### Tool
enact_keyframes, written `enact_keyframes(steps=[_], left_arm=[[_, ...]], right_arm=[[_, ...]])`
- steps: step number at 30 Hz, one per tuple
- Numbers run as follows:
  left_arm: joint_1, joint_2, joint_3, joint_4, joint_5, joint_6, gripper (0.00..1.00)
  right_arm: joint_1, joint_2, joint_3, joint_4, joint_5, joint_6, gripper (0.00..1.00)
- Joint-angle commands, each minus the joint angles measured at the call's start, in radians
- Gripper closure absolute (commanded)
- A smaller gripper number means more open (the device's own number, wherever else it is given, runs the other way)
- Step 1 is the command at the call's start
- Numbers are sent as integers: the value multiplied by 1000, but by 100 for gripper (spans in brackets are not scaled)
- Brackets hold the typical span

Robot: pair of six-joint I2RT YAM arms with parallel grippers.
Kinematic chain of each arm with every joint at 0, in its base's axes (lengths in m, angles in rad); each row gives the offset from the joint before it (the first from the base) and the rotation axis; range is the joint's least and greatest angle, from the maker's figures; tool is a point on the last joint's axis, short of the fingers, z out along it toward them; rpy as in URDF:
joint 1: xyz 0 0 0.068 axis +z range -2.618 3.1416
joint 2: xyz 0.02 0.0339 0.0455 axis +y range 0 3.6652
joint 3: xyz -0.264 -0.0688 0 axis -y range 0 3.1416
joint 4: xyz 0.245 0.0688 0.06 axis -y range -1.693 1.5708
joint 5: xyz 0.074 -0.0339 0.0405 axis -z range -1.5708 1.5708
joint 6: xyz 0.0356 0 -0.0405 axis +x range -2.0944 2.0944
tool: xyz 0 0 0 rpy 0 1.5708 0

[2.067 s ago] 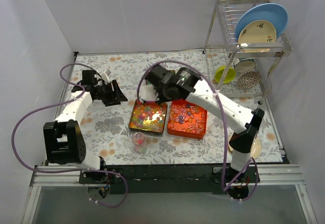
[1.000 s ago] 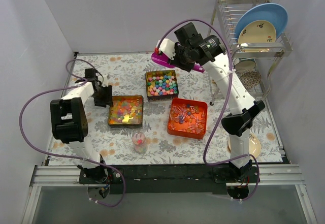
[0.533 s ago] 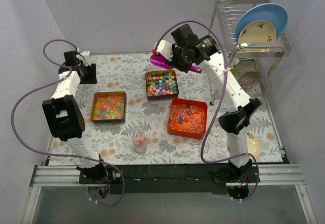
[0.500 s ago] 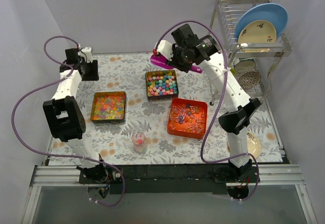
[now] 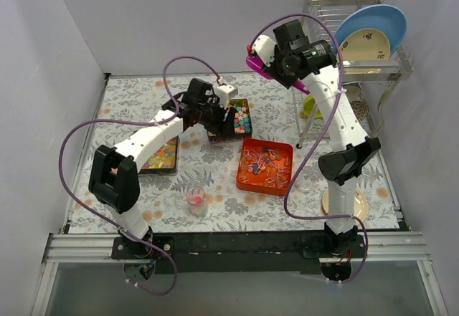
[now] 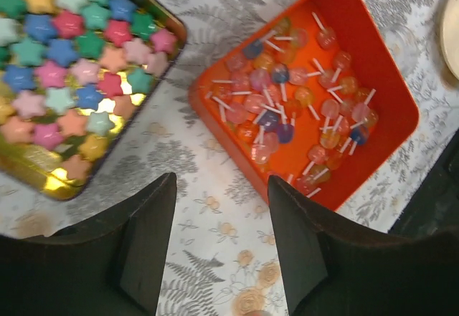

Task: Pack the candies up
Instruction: Move the storage box to the center of the board.

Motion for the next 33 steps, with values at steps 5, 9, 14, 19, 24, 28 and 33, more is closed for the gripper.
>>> enact_keyframes(steps=[5, 9, 14, 19, 24, 28, 33], left_arm=[[-158, 96, 17, 5, -41, -57, 46], [-222, 138, 0, 14, -78, -81, 46], [-250, 156, -57, 25, -154, -103, 45], [-239, 133, -107, 11, -228, -100, 44], [-187, 98, -167, -7, -240, -94, 44], [-106, 58, -215, -26, -248, -60, 45], [29, 51, -238, -70, -266, 23, 47]], right_arm=[[-63, -91, 35, 40, 7, 36, 99], [-86, -88, 43, 37, -5, 33, 99], [-89, -78, 55, 36, -15, 27, 99], [-92, -64, 68, 29, -24, 25, 99], [-92, -35, 84, 29, -33, 22, 99], [-92, -18, 94, 28, -44, 19, 99], [-92, 7, 106, 28, -57, 15, 99]])
